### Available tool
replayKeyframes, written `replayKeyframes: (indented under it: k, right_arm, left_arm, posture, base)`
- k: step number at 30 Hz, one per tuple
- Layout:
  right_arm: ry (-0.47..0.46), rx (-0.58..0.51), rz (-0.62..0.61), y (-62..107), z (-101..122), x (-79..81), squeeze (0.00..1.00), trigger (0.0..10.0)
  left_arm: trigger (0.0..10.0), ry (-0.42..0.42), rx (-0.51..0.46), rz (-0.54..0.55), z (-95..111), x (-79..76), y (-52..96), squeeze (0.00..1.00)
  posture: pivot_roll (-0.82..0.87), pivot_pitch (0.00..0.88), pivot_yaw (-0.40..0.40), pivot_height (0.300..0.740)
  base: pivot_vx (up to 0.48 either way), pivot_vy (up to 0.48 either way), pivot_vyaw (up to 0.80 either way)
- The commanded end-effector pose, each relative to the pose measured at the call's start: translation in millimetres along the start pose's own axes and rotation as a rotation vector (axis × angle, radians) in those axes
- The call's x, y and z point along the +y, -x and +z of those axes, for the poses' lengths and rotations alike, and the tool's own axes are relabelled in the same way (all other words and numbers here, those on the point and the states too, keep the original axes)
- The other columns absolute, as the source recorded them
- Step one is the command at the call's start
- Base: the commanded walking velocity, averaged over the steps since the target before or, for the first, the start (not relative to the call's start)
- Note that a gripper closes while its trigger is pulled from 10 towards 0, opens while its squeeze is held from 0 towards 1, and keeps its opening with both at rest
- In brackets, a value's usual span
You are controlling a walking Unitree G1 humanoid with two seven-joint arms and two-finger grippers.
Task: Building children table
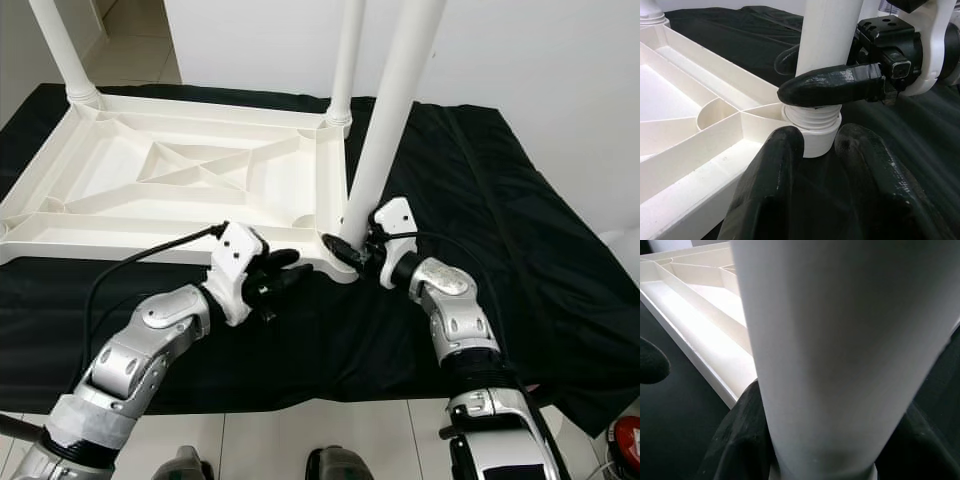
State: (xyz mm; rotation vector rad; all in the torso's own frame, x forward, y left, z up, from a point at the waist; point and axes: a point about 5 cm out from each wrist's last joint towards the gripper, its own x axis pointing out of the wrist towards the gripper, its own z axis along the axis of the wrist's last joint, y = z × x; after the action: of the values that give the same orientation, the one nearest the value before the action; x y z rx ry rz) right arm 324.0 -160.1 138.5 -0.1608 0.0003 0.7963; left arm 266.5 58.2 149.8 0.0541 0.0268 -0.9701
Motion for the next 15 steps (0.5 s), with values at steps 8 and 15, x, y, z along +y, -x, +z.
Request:
replayKeyframes:
  k: [8,15]
  right_arm:
    - [-0.05,0.002,-0.272,-0.3,-14,21.9,0.0,10.0]
    - [-0.158,-0.016,-0.458,-2.7,-17,37.0,0.0,10.0]
  left_arm:
    - [10.0,0.005,0.004,-0.052,0,-1.9,0.9,0.0]
    - [10.0,-0.001,0.0,-0.028,-1,1.3,-1.6,0.0]
  posture:
    - [0.03,0.056,-0.052,0.74]
    - [0.02,0.044,-0.041,0.74]
  base:
    - [0.0,0.0,0.0]
    - [0.0,0.0,0.0]
